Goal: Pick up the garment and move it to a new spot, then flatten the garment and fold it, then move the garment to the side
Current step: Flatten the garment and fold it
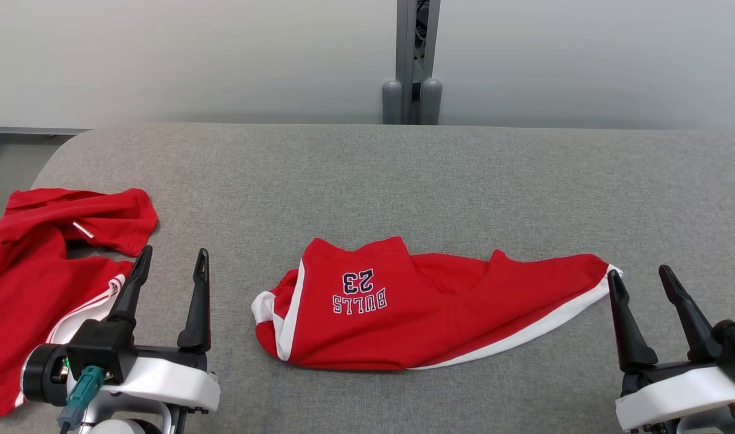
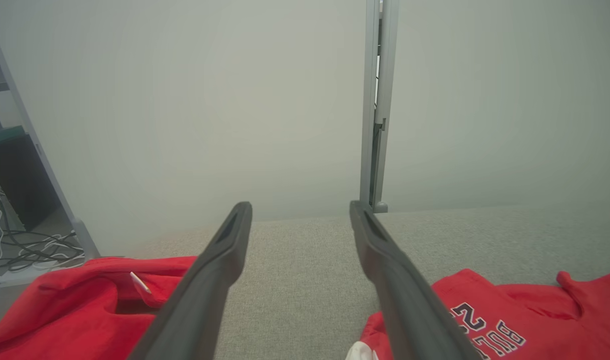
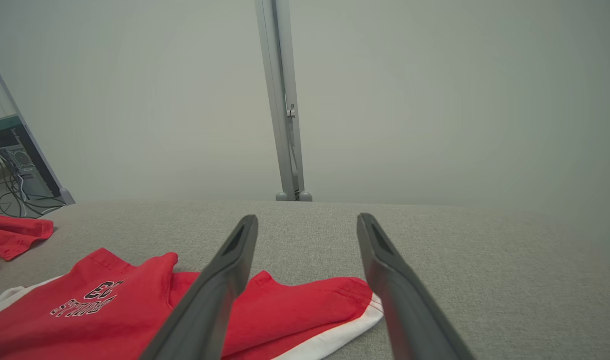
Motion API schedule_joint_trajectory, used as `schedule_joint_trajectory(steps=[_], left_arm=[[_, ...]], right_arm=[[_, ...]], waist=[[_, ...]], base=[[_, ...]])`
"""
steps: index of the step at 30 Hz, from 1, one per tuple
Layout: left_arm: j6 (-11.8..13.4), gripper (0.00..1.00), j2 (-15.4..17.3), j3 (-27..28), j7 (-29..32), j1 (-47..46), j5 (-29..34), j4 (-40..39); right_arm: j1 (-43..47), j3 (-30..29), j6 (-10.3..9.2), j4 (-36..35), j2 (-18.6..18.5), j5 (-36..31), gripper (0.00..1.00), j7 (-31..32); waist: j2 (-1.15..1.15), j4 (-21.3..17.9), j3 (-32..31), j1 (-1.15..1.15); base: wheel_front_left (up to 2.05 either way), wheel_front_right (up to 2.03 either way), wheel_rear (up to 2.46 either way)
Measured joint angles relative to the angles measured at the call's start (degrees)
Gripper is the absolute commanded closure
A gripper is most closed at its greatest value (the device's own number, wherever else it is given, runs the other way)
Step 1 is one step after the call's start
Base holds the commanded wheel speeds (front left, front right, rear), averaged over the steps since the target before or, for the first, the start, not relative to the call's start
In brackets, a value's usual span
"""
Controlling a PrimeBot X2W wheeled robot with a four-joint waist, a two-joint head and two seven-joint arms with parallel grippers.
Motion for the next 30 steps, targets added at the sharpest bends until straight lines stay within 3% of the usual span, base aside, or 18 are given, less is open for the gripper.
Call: schedule_joint_trajectory(steps=[18,24,30], left_arm=[[0.9,0.00,0.0,-0.9,0.7,0.3,-0.4,-1.1],[-0.3,0.00,-0.7,-2.6,0.6,-2.9,-0.5,-0.5],[-3.0,0.00,-3.8,-5.5,-0.9,-8.0,-1.2,2.3]], right_arm=[[-1.6,-0.2,0.00,-1.4,0.3,1.3,0.00,1.3],[-11.4,0.4,0.00,1.9,-5.5,4.5,0.00,3.0],[-23.2,9.6,0.00,9.6,-14.0,8.9,0.00,7.1]], waist=[[0.00,0.0,0.6,0.00],[0.00,2.7,2.4,0.00],[0.00,7.0,6.2,0.00]], base=[[0.00,0.00,0.00],[0.00,0.00,0.00],[0.00,0.00,0.00]])
